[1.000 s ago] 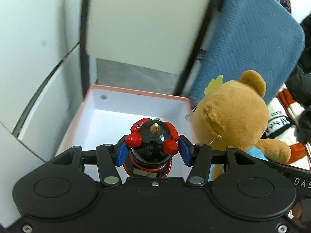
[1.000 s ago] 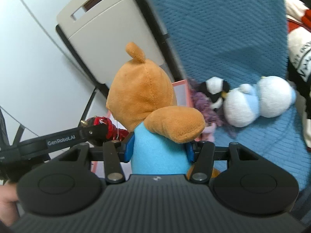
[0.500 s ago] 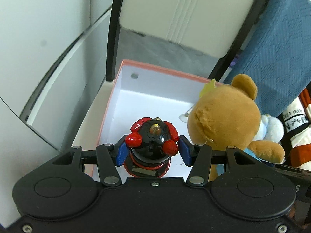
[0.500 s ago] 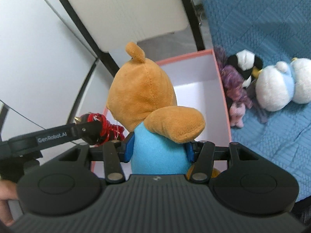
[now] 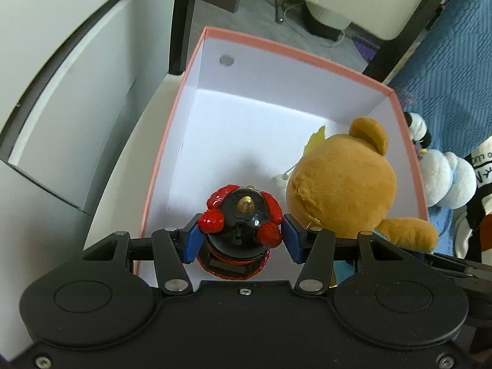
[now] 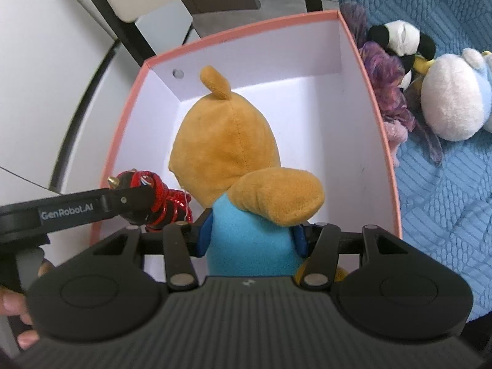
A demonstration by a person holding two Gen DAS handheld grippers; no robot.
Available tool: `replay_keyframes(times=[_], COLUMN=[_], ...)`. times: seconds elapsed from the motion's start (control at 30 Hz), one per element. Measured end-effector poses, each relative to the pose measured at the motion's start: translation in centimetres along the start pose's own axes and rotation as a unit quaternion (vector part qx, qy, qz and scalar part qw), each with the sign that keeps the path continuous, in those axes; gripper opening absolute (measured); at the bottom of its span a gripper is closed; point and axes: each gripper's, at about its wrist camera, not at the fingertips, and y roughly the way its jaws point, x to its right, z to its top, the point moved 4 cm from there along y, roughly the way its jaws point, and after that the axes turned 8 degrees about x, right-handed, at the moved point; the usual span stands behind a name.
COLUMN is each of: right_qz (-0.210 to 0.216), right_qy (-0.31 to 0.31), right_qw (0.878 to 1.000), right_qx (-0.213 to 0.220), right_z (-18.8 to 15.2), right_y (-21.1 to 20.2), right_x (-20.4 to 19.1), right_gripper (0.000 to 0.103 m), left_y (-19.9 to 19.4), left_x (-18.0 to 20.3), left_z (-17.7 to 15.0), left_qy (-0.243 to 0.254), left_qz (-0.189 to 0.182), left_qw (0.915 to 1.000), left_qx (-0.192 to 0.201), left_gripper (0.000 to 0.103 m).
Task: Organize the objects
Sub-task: 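Lower the bear into the pink box and open the right tool while the left tool releases the figurine, then withdraw both open tools up out of the pink box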
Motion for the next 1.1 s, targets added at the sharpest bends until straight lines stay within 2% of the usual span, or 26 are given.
replay_keyframes(times=[0.27, 0.43, 0.47, 0.57, 0.6, 0.67, 0.7, 0.73, 0.9, 0.97, 1.1], right_qz=[-0.015, -0.015, -0.014, -0.012, -0.01, -0.001, 0.002, 0.003, 0.019, 0.023, 0.032], right_qy=[-0.005, -0.01, -0.011, -0.015, -0.016, -0.014, -0.012, -0.012, -0.008, -0.011, -0.019], right_qw=[1.0, 1.0, 1.0, 1.0, 1.0, 1.0, 1.0, 1.0, 1.0, 0.999, 0.998], right_qx=[-0.022, -0.021, -0.022, -0.022, -0.021, -0.018, -0.015, -0.009, 0.011, 0.022, 0.045], right_z=[-0.5, -0.4, -0.4, -0.5, -0.5, -0.2, -0.1, 0.1, 0.8, 0.8, 0.9], right_y=[1.7, 1.6, 1.6, 1.3, 1.1, 0.7, 0.4, 0.0, -2.3, -3.6, -6.4], right_x=[0.2, 0.1, 0.1, -0.1, -0.2, -0.3, -0.3, -0.4, -0.8, -0.8, -0.8], right_gripper=[0.057, 0.057, 0.057, 0.06, 0.062, 0.074, 0.087, 0.09, 0.09, 0.09, 0.09], left_y=[1.4, 1.3, 1.1, 0.3, 0.2, -0.9, -1.4, -2.0, -5.0, -6.7, -9.6], left_x=[-0.4, -0.5, -0.5, -0.4, -0.4, -0.3, -0.2, -0.2, 0.3, 0.6, 1.6], left_z=[-0.4, -0.2, -0.1, 0.4, 0.8, 1.1, 1.2, 1.3, 1.6, 1.6, 1.4], left_qy=[-0.003, -0.012, -0.014, -0.006, -0.006, -0.005, -0.004, -0.004, -0.009, -0.012, -0.006], left_qz=[0.003, 0.001, 0.0, 0.002, 0.0, -0.001, 0.0, 0.001, 0.0, -0.004, -0.01], left_qw=[0.9998, 0.9999, 0.9999, 0.9999, 0.9999, 0.9998, 0.9997, 0.9996, 0.9985, 0.9975, 0.9953], left_qx=[-0.017, -0.012, -0.008, 0.009, 0.012, 0.02, 0.024, 0.028, 0.053, 0.07, 0.096], left_gripper=[0.051, 0.05, 0.054, 0.056, 0.056, 0.056, 0.057, 0.058, 0.068, 0.079, 0.085])
